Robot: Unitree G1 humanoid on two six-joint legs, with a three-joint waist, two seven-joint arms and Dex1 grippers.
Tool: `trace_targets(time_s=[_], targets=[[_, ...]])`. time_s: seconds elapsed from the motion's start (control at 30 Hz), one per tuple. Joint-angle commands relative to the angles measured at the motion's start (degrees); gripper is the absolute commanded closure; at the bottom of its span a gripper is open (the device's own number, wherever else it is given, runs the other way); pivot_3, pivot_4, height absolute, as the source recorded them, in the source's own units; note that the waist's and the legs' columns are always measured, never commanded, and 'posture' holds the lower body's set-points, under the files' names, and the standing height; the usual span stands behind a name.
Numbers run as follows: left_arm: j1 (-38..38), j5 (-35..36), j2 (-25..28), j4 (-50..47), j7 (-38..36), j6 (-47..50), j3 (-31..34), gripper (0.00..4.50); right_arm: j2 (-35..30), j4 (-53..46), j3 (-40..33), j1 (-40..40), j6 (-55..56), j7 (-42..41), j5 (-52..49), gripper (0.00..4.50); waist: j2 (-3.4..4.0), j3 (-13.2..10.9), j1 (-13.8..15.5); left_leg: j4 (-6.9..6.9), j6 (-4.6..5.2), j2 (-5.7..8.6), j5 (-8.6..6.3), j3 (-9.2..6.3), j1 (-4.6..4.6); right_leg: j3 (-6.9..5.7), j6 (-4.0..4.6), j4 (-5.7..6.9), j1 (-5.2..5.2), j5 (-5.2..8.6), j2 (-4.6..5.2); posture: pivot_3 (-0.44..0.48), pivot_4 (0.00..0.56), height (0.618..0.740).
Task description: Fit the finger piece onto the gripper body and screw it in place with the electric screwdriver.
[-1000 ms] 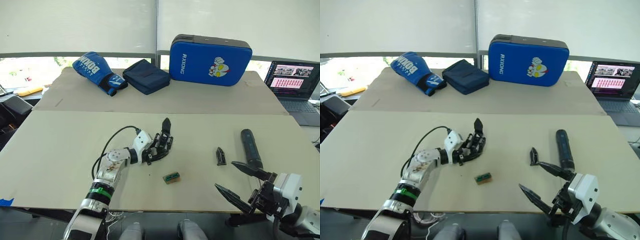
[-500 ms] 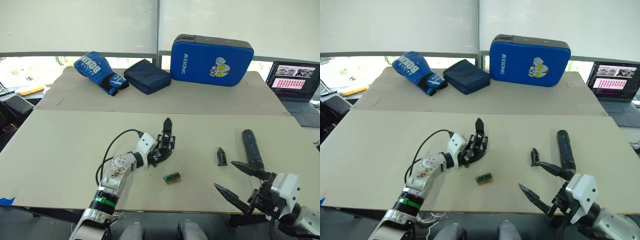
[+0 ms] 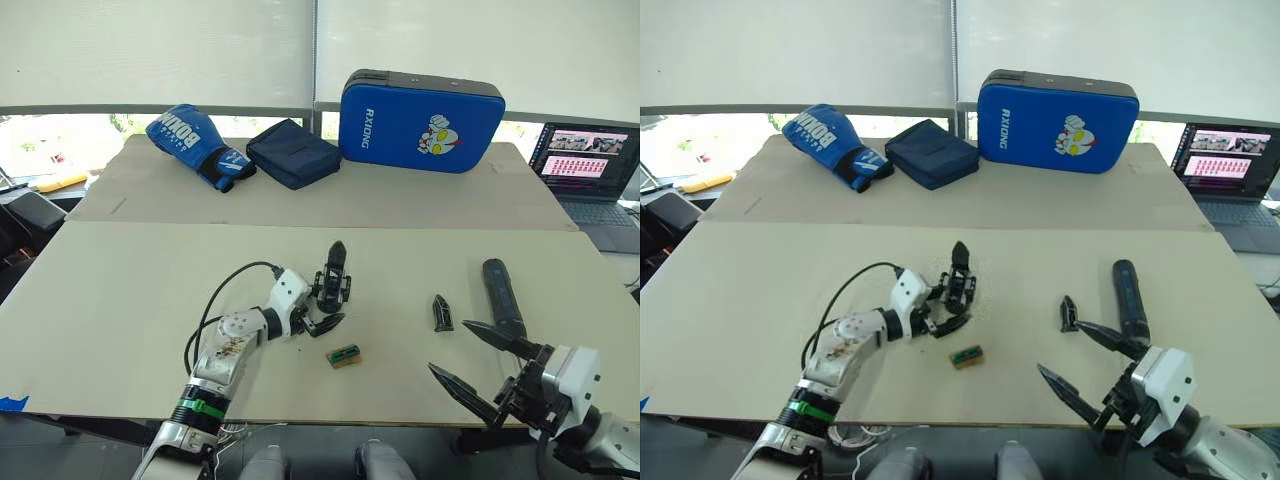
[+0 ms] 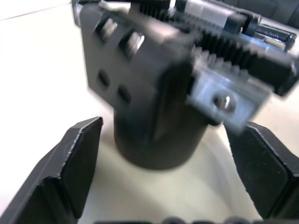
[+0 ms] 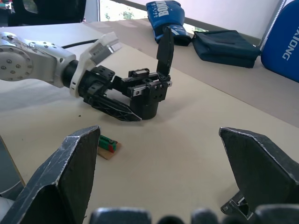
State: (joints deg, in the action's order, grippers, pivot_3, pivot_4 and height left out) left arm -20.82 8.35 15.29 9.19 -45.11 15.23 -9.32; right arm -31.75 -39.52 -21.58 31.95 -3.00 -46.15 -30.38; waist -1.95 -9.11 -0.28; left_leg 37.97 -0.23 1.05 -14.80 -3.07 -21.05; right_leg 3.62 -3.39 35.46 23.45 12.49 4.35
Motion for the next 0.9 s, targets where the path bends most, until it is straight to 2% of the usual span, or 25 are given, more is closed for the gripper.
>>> trace_targets(time_s=[0.03, 0.17, 0.4, 0.53, 0.7, 0.9], targets=[[1.69, 2.48, 4.85, -2.85, -3.65, 0.42, 2.98, 0.05, 0.95, -2.29, -3.86, 3.08, 1.63, -0.30, -2.02, 0.00, 0.01, 0.00, -0.22, 0.00, 0.01, -0.02, -0.01, -0.01, 0.01, 0.00, 0.02, 0.00, 0.00, 0.00, -0.01, 0.000, 0.150, 0.740], [2.31, 6.62, 11.04, -0.85, -10.99, -2.48, 6.69, 0.05, 3.26, -3.12, -6.24, 7.56, 0.91, 0.57, -4.14, 0.00, 0.04, 0.00, -0.39, 0.00, 0.01, -0.03, -0.01, 0.00, 0.03, 0.00, -0.08, 0.04, 0.01, 0.07, 0.00, 0.000, 0.150, 0.740], [0.93, 15.86, 20.17, 5.93, -32.36, -10.74, 12.89, 0.05, 10.18, -3.30, -6.05, 14.50, 2.56, 4.83, 0.12, 0.00, 0.09, -0.02, -0.22, 0.00, 0.01, -0.11, -0.01, 0.01, -0.02, -0.01, -0.16, 0.10, 0.12, 0.20, 0.07, 0.000, 0.150, 0.740], [-1.76, 17.84, 21.99, 5.56, -35.19, -10.42, 14.27, 0.05, 9.88, -7.65, -5.98, 12.73, -7.65, 15.68, 4.84, 0.00, 0.10, -0.03, -0.22, 0.00, 0.01, -0.12, 0.00, 0.02, -0.07, -0.01, -0.19, 0.13, 0.19, 0.22, 0.09, 0.000, 0.150, 0.740], [-2.23, 19.04, 21.91, 2.04, -36.28, -9.53, 13.84, 0.05, 1.56, -11.82, -4.87, 1.20, -28.95, 25.35, -0.27, 0.00, 0.10, -0.03, -0.79, 0.00, 0.01, -0.08, 0.00, 0.04, -0.06, 0.06, 0.01, 0.24, 0.26, 0.13, 0.06, 0.000, 0.150, 0.740], [-1.25, 21.56, 19.86, -3.89, -33.78, -4.91, 12.96, 0.05, -9.09, -4.33, -1.53, -24.48, -61.40, 33.88, -13.65, 0.00, 0.07, -0.05, -0.70, 0.00, 0.02, -0.02, 0.01, 0.07, -0.20, 0.14, 0.27, 0.43, 0.53, 0.01, -0.03, 0.000, 0.150, 0.740]])
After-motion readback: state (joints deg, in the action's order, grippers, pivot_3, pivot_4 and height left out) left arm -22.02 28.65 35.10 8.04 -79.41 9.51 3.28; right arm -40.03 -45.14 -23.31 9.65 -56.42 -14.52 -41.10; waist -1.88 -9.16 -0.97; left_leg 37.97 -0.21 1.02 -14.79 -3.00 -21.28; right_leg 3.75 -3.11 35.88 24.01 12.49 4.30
